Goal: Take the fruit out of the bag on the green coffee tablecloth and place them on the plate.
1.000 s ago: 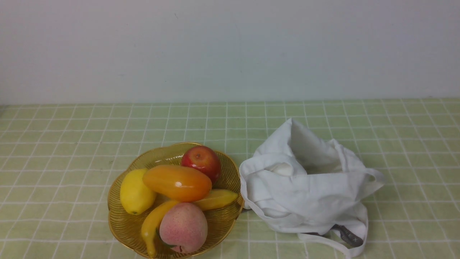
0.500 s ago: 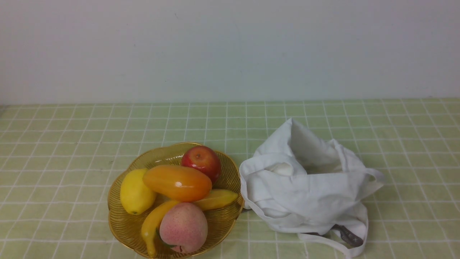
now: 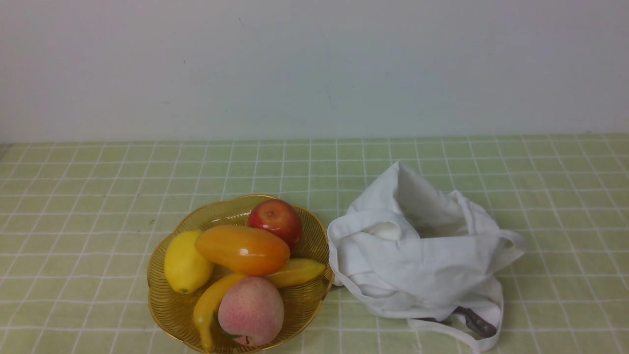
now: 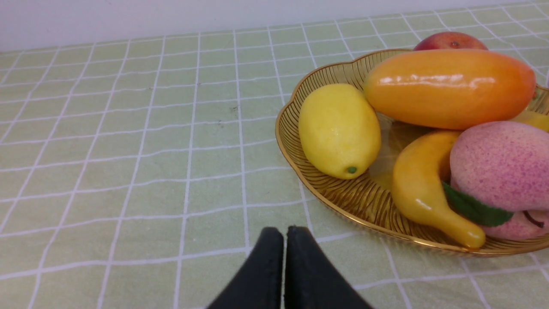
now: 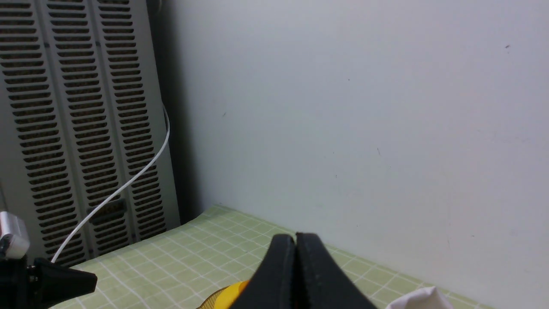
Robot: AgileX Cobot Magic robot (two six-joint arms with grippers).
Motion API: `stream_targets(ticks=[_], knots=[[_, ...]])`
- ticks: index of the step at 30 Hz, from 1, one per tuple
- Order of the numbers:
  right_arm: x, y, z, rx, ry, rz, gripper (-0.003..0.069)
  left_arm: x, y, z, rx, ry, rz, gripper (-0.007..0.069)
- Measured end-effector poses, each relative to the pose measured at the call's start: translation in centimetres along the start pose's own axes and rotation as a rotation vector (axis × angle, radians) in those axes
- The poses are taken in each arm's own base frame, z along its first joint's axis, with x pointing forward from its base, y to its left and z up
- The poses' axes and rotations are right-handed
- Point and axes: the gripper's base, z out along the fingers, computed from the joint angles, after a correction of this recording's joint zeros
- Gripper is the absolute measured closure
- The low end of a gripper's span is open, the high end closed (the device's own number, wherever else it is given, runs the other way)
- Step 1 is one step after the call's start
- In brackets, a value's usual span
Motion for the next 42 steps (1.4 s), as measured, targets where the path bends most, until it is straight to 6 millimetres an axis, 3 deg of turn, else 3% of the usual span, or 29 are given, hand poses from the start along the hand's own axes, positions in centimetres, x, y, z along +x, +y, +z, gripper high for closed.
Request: stream_targets(ticks=[5, 7, 11, 12, 17, 24, 42], knots=[[0.4, -0.1, -0.1, 0.019, 0.001, -0.032, 0.0671, 0.0, 0.0, 0.0, 0.000, 0.000, 0.000, 0.0632], [1.5, -0.5, -0.3, 0.107, 0.016, -0.073, 0.0671, 0.0, 0.0, 0.0, 0.000, 0.000, 0.000, 0.0632], [5.0, -1.7, -0.3, 0.318, 0.111, -0.111, 0.0671, 0.0, 0.0, 0.0, 0.000, 0.000, 0.000, 0.0632], [7.8, -2.6, -0.5, 0.453, 0.194, -0.108, 0.0671, 0.0, 0.0, 0.0, 0.000, 0.000, 0.000, 0.0632], [12.9, -3.9, -2.0, 0.691, 0.326, -0.066, 0.0671, 0.0, 0.0, 0.0, 0.000, 0.000, 0.000, 0.0632], [13.4, -4.3, -2.8, 0.819, 0.364, -0.048, 0.0671, 0.0, 0.0, 0.0, 0.000, 0.000, 0.000, 0.0632], [13.5, -3.8, -2.3, 0.716, 0.355, 0.011, 0.0671, 0.0, 0.0, 0.0, 0.000, 0.000, 0.000, 0.0632]])
